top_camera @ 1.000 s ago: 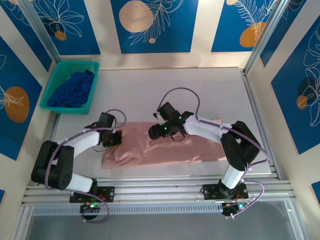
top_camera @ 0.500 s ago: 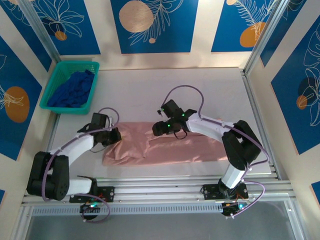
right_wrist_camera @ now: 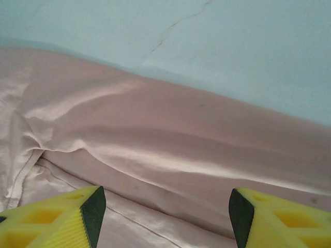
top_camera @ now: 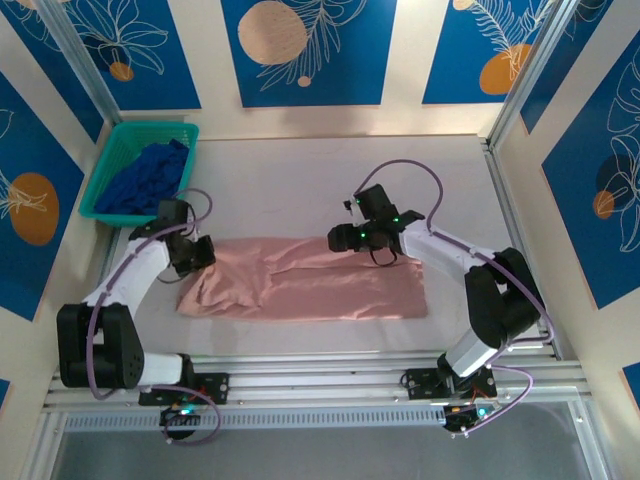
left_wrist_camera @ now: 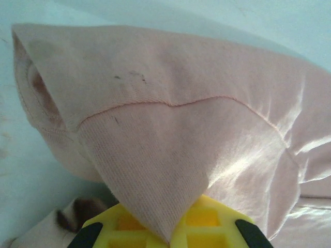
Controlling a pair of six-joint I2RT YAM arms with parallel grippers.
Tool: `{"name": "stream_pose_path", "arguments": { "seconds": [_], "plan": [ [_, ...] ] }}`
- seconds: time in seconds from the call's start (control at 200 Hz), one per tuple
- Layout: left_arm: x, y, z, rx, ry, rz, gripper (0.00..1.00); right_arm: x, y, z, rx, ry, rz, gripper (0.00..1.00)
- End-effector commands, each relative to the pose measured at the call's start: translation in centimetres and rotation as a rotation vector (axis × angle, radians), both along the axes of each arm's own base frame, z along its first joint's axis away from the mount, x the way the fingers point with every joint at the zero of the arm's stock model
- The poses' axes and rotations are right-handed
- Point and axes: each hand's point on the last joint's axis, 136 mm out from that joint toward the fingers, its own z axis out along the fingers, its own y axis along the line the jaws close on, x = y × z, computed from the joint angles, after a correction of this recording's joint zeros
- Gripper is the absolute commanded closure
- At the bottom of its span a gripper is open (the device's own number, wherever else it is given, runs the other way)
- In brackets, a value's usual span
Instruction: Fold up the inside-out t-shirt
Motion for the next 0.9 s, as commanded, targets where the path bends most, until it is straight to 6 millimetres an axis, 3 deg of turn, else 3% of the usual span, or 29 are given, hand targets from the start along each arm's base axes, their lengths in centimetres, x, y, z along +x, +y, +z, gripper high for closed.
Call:
{"name": "stream_pose_path", "arguments": {
  "seconds": [0.0, 0.15, 0.39, 0.895],
  "plan": [
    [-0.3, 3.3, 1.7, 0.196, 0.050, -0.055, 1.00, -0.4, 0.1, 0.7, 0.049, -0.011, 0.016, 0.34],
    [1.0, 6.2, 4.3, 0.381, 0.041, -0.093, 1.00, -0.2, -0.2, 0.5, 0.067, 0.000, 0.003, 0.34],
    [2.6, 8.1, 7.5, 0.504, -0.024, -0.078, 1.00, 0.6, -1.0, 0.5, 0.031, 0.006, -0.019, 0.34],
    [2.7, 10.6, 9.4, 0.661, -0.004, -0.067, 1.00, 0.0, -0.4, -1.4, 0.017, 0.109, 0.011, 0.37]
  ]
}}
